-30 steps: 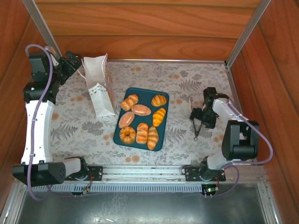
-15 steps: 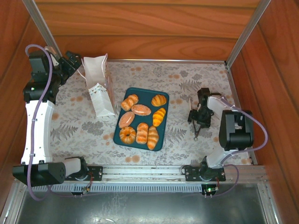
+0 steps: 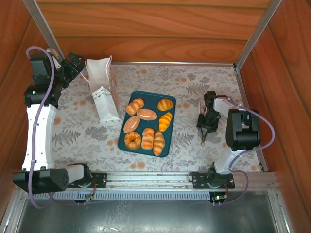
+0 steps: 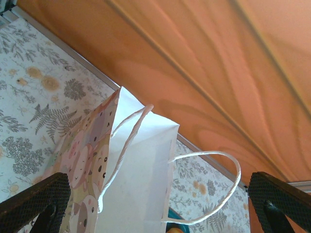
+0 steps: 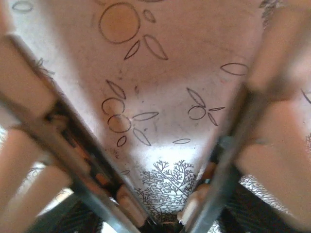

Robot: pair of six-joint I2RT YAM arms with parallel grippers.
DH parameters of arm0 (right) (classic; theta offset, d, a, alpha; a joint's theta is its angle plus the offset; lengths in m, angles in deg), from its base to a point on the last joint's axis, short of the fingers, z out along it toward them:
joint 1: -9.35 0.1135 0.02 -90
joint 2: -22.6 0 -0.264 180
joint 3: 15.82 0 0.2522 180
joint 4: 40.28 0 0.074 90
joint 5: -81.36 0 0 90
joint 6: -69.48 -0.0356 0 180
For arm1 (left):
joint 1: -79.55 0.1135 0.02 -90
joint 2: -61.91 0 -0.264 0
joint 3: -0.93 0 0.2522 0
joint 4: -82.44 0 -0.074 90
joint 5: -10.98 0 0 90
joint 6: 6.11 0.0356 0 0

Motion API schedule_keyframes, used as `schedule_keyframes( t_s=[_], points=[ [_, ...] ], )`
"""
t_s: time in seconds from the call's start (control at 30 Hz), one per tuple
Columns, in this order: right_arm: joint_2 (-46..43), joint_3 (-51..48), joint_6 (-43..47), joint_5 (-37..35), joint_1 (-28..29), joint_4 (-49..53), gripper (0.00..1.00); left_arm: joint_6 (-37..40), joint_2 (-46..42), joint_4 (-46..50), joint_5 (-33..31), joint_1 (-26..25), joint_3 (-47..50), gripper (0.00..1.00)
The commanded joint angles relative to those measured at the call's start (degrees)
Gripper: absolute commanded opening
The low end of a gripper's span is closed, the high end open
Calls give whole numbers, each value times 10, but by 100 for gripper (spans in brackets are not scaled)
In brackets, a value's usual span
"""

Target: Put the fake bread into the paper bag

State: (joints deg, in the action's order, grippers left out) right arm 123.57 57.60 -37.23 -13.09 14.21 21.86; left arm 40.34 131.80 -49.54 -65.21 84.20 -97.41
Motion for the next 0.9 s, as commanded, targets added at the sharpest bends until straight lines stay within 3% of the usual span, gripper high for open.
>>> schedule_keyframes(
  t_s=[0.0, 0.13, 0.37, 0.53, 0.67, 0.87],
  points=[
    [15, -2, 5, 0, 4, -4, 42, -4, 1, -10, 4, -2, -15, 100],
    [-18, -1, 1, 29, 6, 5, 20, -4, -1, -10, 4, -2, -17, 100],
    [-141, 45, -13, 73, 38, 64, 12, -4, -3, -10, 6, -2, -19, 100],
    [-197, 95, -26, 104, 80, 107, 13, 0, -6, -10, 1, -2, -24, 100],
    [-229, 128, -44, 125, 112, 120, 34, 7, -6, -10, -1, -2, -25, 100],
    [-248, 167, -60, 132, 149, 134, 40, 31, -3, 1, -3, -2, -36, 100]
  ],
)
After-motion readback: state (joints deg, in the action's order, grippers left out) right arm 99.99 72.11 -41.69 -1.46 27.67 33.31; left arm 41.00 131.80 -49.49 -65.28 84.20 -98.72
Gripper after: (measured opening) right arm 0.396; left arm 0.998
